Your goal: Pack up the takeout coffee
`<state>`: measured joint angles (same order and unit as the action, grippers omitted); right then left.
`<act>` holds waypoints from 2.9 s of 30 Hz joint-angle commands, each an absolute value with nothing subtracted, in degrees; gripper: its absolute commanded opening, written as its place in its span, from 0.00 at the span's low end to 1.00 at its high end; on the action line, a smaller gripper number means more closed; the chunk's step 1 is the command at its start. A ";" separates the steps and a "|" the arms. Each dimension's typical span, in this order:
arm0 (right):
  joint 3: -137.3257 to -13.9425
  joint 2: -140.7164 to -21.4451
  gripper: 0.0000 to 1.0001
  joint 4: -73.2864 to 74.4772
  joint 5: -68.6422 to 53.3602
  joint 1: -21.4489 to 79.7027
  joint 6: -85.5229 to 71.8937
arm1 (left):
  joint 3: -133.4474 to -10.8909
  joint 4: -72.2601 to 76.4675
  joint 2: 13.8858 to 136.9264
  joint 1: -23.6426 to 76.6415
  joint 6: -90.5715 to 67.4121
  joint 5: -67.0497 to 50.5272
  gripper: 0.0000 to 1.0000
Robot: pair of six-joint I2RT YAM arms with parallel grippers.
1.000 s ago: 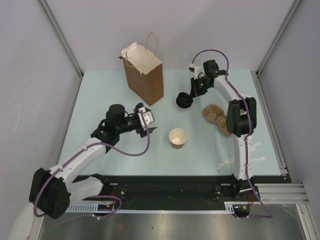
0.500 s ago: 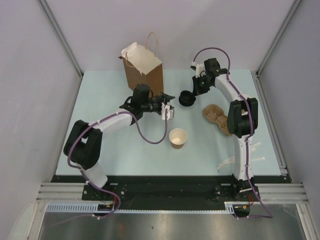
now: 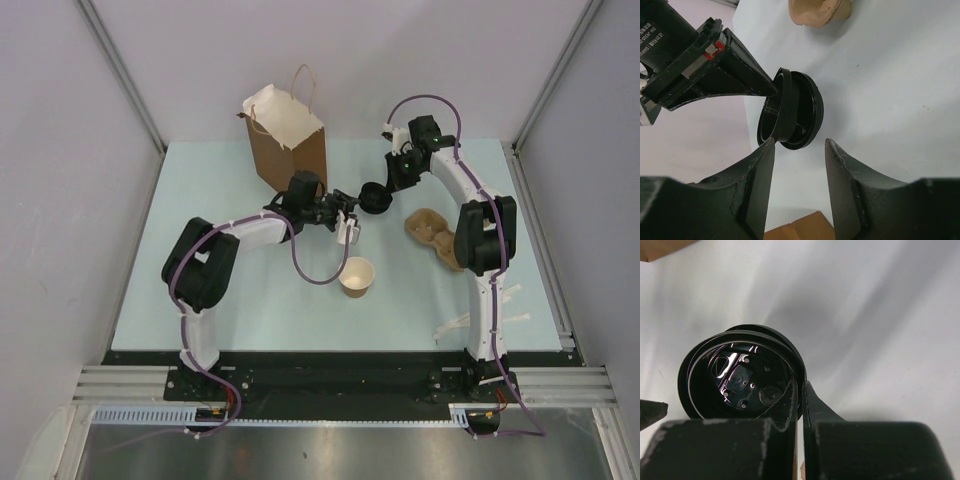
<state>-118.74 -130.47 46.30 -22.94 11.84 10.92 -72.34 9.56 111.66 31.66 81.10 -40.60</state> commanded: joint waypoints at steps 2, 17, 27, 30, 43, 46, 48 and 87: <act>-121.38 -128.14 0.00 46.93 -22.85 12.04 9.93 | -74.53 14.06 112.32 32.34 81.83 -42.10 0.50; -121.55 -128.67 0.00 46.50 -23.64 12.22 9.05 | -80.50 15.91 119.17 33.75 82.70 -41.66 0.50; -122.34 -129.20 0.00 47.11 -23.20 12.04 10.02 | -84.72 16.08 123.39 35.07 82.89 -37.01 0.28; -123.31 -129.99 0.00 47.72 -22.85 11.87 10.28 | -85.78 17.05 124.19 35.07 82.27 -36.30 0.24; -130.69 -131.05 0.58 48.16 -20.39 8.70 9.58 | -88.42 13.98 124.37 35.16 81.82 -37.53 0.16; -132.01 -129.91 0.69 48.51 -20.48 8.18 9.58 | -87.72 13.71 123.14 35.16 81.74 -37.88 0.15; -132.19 -128.68 0.76 48.25 -21.00 7.56 9.75 | -86.58 13.62 121.30 35.16 81.13 -38.76 0.15; -95.71 -64.33 0.75 23.91 -37.96 16.78 3.81 | -71.46 39.28 60.73 21.71 -61.34 -50.81 0.00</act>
<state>-95.22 -65.28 29.89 -39.81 14.66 7.94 -71.33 31.38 61.84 22.28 -48.47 -54.43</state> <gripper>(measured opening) 0.813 0.141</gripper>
